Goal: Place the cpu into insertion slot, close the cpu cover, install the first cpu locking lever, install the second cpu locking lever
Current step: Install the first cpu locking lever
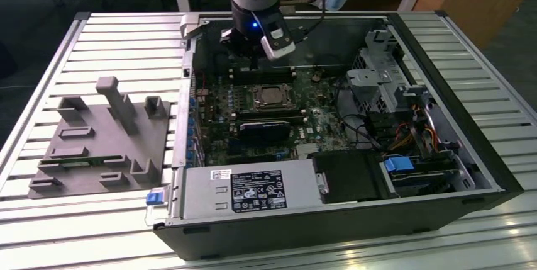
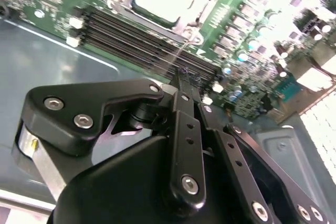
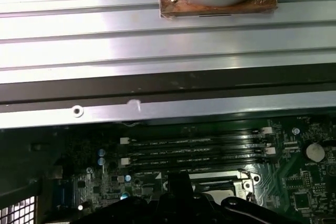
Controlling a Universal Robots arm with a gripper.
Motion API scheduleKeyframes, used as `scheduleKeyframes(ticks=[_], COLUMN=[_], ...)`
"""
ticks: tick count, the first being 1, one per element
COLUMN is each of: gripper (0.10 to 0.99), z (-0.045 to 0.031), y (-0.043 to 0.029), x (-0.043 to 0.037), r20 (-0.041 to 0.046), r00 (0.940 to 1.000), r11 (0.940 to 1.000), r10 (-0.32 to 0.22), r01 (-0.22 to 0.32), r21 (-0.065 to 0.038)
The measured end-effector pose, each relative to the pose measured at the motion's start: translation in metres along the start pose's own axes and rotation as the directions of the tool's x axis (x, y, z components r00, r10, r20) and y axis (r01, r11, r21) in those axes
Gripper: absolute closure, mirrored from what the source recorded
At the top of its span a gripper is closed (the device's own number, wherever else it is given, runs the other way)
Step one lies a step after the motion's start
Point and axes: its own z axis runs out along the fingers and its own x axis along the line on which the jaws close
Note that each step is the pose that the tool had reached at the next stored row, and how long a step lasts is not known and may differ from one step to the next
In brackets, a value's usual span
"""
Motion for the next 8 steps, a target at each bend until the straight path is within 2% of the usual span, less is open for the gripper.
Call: scheduleKeyframes(ticks=[8], gripper=[0.984], z=[0.0005], y=[0.0013], x=[-0.0159], r20=[-0.0012], r00=[1.0000], r11=[1.0000], r10=[0.000], r01=[0.000], r21=[0.000])
